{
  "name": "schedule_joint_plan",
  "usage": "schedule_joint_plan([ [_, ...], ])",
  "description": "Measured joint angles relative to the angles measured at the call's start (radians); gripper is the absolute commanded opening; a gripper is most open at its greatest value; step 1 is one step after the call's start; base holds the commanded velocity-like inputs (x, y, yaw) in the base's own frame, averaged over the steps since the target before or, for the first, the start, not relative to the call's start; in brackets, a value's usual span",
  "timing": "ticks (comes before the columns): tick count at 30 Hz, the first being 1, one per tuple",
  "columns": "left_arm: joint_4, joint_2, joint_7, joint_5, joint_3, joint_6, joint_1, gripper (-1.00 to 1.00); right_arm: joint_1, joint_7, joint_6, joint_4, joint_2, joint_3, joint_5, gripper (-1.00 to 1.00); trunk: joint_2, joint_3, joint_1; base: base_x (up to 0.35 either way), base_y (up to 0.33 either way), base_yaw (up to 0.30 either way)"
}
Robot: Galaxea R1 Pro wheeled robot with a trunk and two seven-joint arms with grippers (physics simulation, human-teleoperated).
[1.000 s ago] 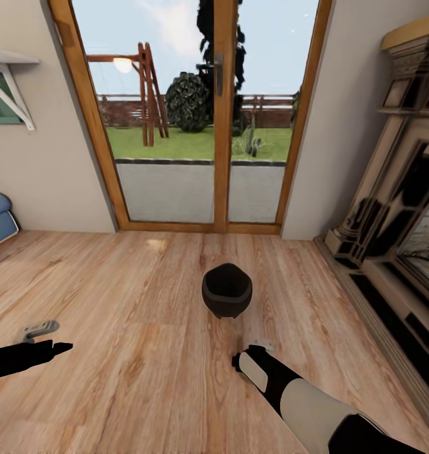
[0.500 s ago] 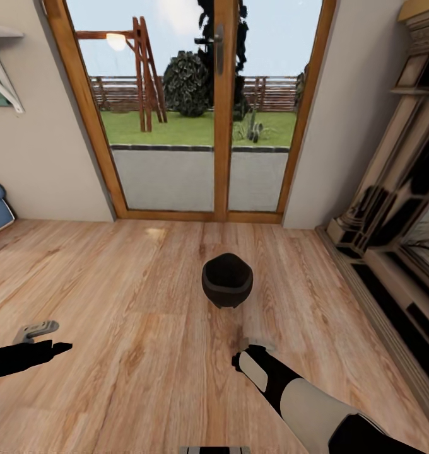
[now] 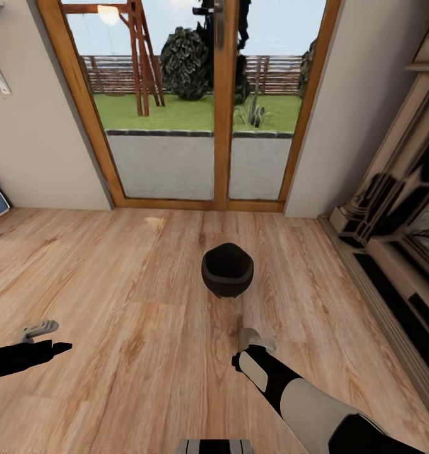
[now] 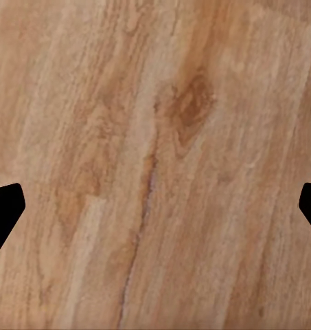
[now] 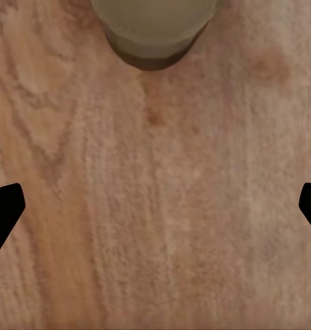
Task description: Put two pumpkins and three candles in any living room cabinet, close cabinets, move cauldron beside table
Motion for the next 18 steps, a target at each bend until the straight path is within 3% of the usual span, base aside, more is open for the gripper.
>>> schedule_joint_plan([
  [12, -0.004, 0.002, -0.001, 0.003, -0.001, 0.000, 0.000, 1.00, 0.000, 0.000, 0.000, 0.000, 0.000, 0.000, -0.001, 1.00, -0.003, -0.046, 0.005, 0.000, 0.000, 0.000],
  [18, -0.013, 0.003, -0.003, 0.005, 0.000, 0.000, 0.000, 1.00, 0.000, 0.000, 0.000, 0.001, 0.000, 0.000, -0.001, 1.00, -0.003, -0.047, 0.005, 0.003, 0.000, 0.000],
])
